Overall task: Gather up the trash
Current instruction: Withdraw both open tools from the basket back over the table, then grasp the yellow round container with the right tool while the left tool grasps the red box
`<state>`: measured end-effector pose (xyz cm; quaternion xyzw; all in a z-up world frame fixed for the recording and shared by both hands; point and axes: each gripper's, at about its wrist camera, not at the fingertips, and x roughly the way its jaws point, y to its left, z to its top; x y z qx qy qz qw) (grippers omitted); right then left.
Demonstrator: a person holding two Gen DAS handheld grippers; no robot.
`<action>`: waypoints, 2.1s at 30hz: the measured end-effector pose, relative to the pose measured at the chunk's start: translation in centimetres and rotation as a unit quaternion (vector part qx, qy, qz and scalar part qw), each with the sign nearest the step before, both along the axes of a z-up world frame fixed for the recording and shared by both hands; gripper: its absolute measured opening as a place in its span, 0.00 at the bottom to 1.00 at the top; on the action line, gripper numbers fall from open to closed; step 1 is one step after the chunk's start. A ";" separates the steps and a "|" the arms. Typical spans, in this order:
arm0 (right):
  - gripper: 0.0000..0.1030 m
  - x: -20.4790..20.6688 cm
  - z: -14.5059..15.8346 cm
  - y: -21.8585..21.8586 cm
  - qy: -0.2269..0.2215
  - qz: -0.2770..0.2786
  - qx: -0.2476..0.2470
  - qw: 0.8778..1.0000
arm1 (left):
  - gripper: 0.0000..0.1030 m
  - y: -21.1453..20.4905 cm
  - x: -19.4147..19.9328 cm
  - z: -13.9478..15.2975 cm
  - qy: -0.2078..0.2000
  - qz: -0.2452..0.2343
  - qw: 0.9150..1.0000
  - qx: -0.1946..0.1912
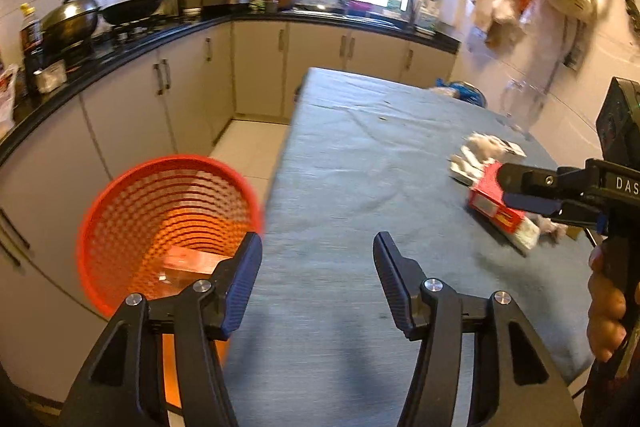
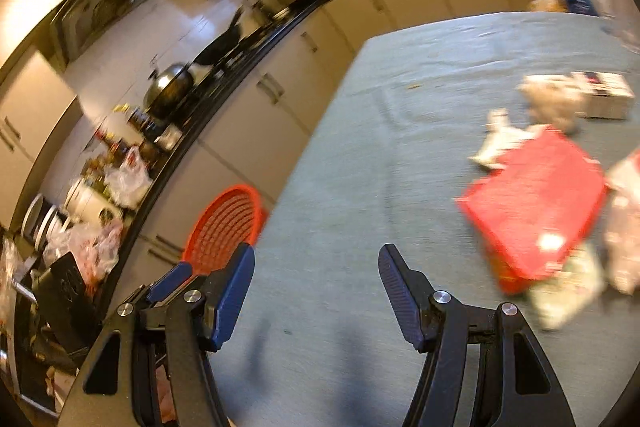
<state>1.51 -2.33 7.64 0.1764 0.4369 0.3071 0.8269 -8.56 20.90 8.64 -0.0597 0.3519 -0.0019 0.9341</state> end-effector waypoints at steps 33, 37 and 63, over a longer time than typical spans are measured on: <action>0.83 3.7 -4.7 -24.2 0.080 -0.305 -0.226 0.922 | 0.68 -11.2 3.7 -2.4 0.040 -0.124 0.991 0.001; 0.71 2.7 -5.6 -24.9 0.086 -0.306 -0.220 0.922 | 0.71 -11.8 4.7 -2.5 0.052 -0.130 0.990 -0.013; 0.70 -1.7 -3.9 -26.5 0.027 -0.276 -0.104 0.955 | 0.28 -15.7 15.6 -8.5 0.195 -0.127 0.913 -0.334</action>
